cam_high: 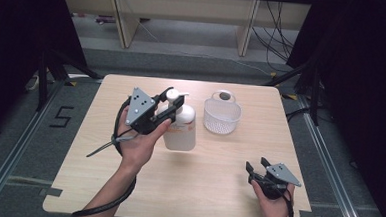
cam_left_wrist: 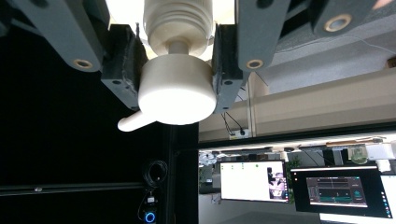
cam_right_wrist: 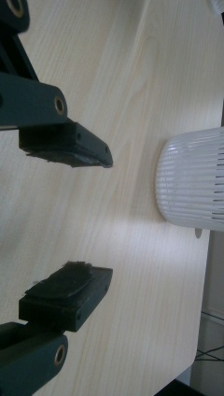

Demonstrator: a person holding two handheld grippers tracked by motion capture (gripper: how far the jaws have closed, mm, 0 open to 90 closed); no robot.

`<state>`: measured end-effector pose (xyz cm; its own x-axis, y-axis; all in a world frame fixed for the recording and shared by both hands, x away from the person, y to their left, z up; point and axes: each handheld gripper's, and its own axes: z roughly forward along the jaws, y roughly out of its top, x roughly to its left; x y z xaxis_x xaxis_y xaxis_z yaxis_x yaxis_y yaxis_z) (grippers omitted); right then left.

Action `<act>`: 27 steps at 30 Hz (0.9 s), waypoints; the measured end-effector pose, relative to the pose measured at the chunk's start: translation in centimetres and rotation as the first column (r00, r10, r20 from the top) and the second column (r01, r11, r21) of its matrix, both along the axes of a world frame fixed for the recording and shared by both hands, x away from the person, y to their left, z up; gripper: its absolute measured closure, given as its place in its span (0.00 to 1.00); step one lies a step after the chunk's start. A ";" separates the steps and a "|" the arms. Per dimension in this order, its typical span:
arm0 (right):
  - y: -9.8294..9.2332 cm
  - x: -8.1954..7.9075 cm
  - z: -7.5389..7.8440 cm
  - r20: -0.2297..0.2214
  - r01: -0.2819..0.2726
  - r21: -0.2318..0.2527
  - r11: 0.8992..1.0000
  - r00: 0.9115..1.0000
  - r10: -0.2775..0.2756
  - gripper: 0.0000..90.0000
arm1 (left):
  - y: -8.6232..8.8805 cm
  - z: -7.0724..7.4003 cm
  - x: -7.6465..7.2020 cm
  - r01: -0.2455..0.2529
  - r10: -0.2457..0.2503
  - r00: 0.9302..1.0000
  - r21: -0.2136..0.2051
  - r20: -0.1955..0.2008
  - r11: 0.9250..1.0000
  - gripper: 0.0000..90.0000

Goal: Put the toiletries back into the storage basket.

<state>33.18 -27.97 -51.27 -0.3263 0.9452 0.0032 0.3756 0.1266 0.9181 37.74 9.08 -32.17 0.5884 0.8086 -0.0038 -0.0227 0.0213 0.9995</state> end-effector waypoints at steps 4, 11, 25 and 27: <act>0.3 -0.1 0.0 -0.013 0.020 0.033 0.999 1.000 -0.020 0.45 | -0.1 0.0 0.2 0.001 -0.001 1.000 -0.003 0.004 1.000 0.66; 0.3 -0.1 0.0 -0.021 0.015 0.026 1.000 1.000 -0.014 0.45 | -0.2 0.1 0.3 -0.001 0.001 1.000 -0.012 -0.007 1.000 0.66; 0.3 -0.1 0.0 -0.018 0.017 0.028 0.999 1.000 -0.017 0.45 | -0.8 0.3 0.9 0.008 -0.008 1.000 -0.017 0.010 1.000 0.66; 0.3 -0.1 0.0 -0.019 0.017 0.030 0.999 1.000 -0.017 0.45 | -0.9 0.3 1.0 0.012 -0.012 1.000 -0.026 -0.004 1.000 0.66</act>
